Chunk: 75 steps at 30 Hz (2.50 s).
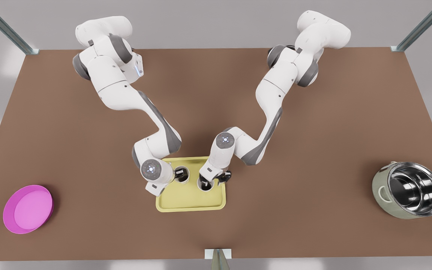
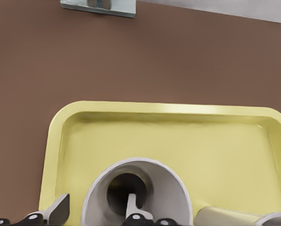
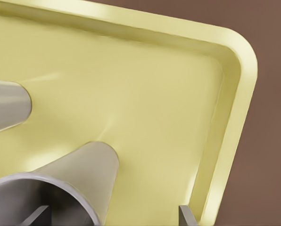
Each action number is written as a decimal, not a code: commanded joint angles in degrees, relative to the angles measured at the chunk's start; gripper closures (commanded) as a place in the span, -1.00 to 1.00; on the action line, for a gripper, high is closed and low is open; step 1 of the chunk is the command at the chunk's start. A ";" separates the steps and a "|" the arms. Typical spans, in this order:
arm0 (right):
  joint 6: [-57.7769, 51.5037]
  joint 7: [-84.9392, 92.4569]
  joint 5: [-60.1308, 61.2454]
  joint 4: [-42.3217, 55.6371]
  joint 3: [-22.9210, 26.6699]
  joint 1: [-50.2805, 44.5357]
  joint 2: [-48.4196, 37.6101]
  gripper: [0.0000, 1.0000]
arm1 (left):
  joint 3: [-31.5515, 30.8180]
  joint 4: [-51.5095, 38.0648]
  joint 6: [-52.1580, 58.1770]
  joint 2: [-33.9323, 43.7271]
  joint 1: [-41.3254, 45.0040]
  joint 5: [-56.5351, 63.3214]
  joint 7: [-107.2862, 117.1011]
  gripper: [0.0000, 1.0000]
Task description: Use the left arm to pick up the white IKEA cup from the tray and place it on the middle-left position; use the right arm to pick up the white IKEA cup from the tray and place it on the middle-right position
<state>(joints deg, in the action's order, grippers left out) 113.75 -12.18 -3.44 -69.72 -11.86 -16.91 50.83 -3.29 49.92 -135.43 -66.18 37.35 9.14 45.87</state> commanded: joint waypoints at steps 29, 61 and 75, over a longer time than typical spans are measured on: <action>-14.35 26.07 -2.27 2.05 1.40 16.82 -9.70 0.83 | -0.58 61.88 -21.98 37.96 -34.54 -28.47 -72.50 0.67; 5.43 31.25 -4.91 3.10 7.46 19.45 0.59 0.06 | 3.38 46.41 30.84 57.48 -35.33 -13.71 -46.66 -1.00; -19.62 -2.23 -5.52 2.93 -11.61 17.70 -17.26 -0.86 | 3.29 42.46 30.93 54.93 -34.54 -14.15 -46.75 -1.00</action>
<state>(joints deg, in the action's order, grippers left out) 102.43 10.24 -8.72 -66.90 -22.13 0.81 33.66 0.01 92.41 -105.16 -11.30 2.81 -5.07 -3.96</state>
